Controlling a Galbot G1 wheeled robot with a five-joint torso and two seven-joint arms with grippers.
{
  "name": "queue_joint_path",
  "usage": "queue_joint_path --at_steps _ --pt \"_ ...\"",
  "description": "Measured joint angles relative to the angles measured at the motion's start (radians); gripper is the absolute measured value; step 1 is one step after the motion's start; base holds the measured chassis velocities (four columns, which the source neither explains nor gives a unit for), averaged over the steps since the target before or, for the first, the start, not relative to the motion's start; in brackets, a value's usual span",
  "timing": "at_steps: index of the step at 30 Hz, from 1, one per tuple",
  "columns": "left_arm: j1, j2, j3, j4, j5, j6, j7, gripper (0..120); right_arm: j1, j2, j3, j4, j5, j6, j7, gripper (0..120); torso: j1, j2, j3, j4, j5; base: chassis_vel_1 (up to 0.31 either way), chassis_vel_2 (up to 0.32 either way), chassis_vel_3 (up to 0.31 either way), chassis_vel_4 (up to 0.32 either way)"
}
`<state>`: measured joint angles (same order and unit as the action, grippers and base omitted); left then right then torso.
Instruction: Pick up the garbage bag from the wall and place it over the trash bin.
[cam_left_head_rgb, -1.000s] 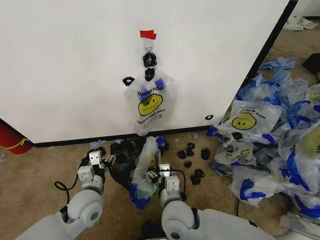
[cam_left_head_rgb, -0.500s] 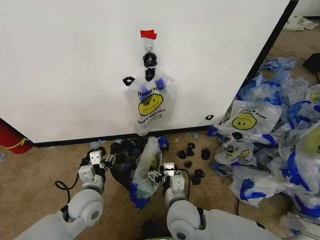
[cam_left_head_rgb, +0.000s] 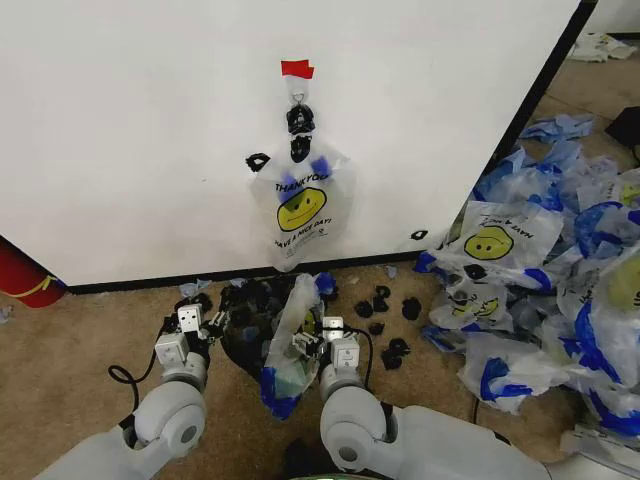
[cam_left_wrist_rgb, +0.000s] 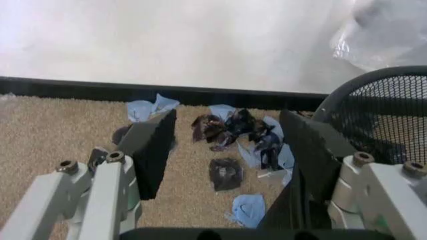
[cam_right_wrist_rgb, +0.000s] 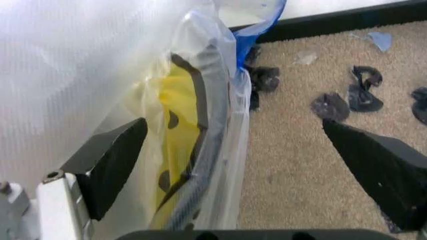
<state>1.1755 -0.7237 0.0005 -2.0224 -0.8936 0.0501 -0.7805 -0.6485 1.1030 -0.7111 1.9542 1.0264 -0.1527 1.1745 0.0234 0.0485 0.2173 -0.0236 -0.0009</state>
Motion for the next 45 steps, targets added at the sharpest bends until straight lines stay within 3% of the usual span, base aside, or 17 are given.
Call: queue_joint_path --at_steps 34,39,45 --pt "0.018 -0.013 0.017 0.011 0.025 -0.015 0.009 63 0.007 0.093 0.030 -0.102 0.078 -0.017 0.065 90 0.000 0.000 0.000 -0.0002 -0.0001 0.000 0.000 0.000 0.000" --pt "0.034 -0.015 0.009 0.009 0.032 -0.019 0.012 63 0.007 0.103 0.028 -0.113 0.074 -0.016 0.066 84 0.000 0.001 0.000 -0.0003 -0.0001 0.000 0.000 0.000 0.000" --pt "0.046 -0.018 0.001 0.011 0.040 -0.023 0.017 63 0.008 0.108 0.022 -0.115 0.068 -0.016 0.070 62 0.000 0.000 0.000 0.0001 0.0000 0.000 0.000 0.000 0.000"
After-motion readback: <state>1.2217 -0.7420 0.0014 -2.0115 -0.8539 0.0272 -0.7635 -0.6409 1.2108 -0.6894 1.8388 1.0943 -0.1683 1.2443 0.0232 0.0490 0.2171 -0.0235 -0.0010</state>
